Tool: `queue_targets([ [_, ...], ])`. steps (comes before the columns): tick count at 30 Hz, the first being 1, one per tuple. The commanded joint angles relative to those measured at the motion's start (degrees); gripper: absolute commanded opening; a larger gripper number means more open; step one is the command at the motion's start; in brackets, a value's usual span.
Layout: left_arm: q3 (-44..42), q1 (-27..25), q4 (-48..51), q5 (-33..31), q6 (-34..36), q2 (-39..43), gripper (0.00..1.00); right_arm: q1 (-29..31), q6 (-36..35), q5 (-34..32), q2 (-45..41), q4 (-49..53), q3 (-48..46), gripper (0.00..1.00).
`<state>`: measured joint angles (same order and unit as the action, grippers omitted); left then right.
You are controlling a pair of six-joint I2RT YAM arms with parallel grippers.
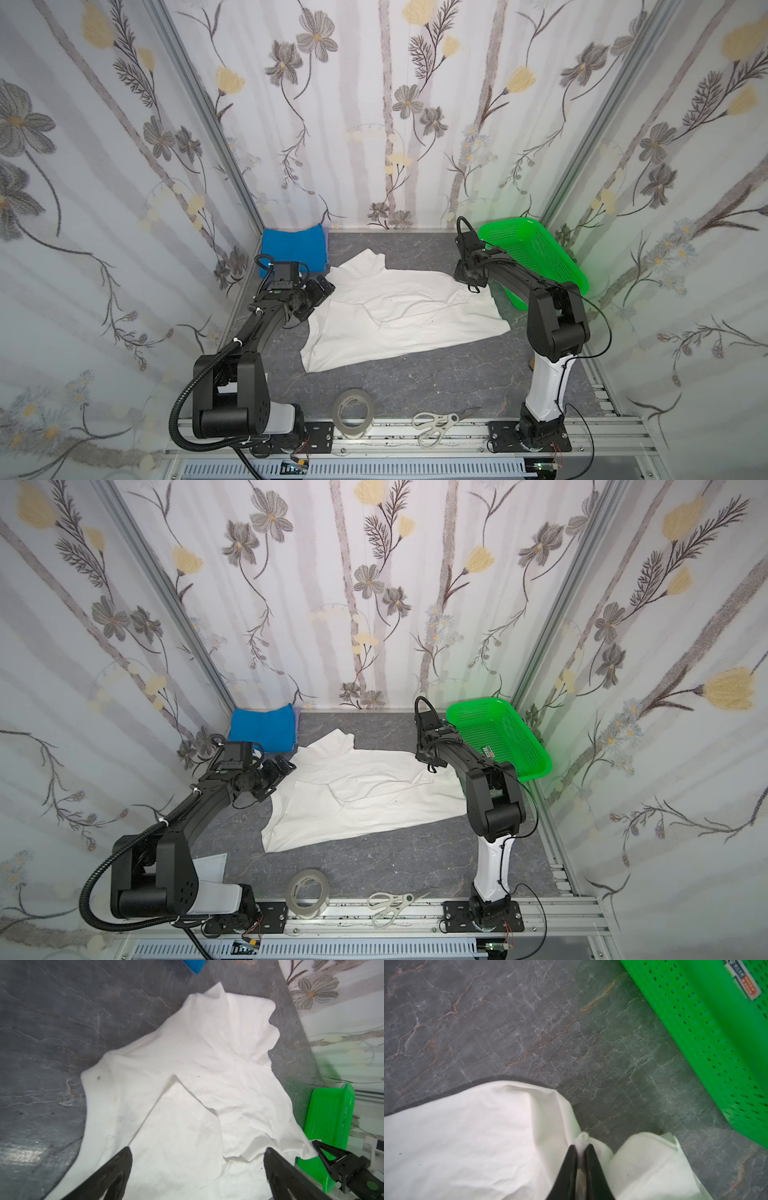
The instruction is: Fold and stack the t-shirts
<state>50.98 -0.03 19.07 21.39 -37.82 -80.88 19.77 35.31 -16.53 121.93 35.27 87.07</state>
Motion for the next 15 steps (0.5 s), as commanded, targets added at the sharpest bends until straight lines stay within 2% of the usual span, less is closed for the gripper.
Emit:
queue_targets([
  [1, -1.5, -1.3, -3.0, 0.2, -1.8, -0.7, 1.00, 2.0, -0.4, -0.5, -1.8, -3.6, -2.6, 0.10],
  [4, -2.3, -1.7, -3.7, -0.1, -2.0, -1.4, 1.00, 4.6, 0.9, -1.1, -6.7, -5.7, -9.0, 0.11],
  [6, -2.1, -1.9, -3.9, -0.4, -1.8, -1.8, 1.00, 6.3, 2.1, -2.6, -10.4, -6.7, -14.0, 0.29],
  [11, -0.6, -2.0, -3.2, -0.7, -1.3, -3.1, 1.00, 8.8, 4.8, -4.9, -21.3, -9.2, -27.4, 0.31],
  [13, -0.1, -2.1, -3.1, -1.1, -1.1, -3.3, 1.00, 8.8, 5.5, -5.3, -26.0, -10.4, -31.6, 0.47],
  [15, 0.4, -2.1, -3.3, -1.2, -1.1, -3.9, 1.00, 8.2, 5.2, -5.7, -27.4, -10.4, -31.5, 0.51],
])
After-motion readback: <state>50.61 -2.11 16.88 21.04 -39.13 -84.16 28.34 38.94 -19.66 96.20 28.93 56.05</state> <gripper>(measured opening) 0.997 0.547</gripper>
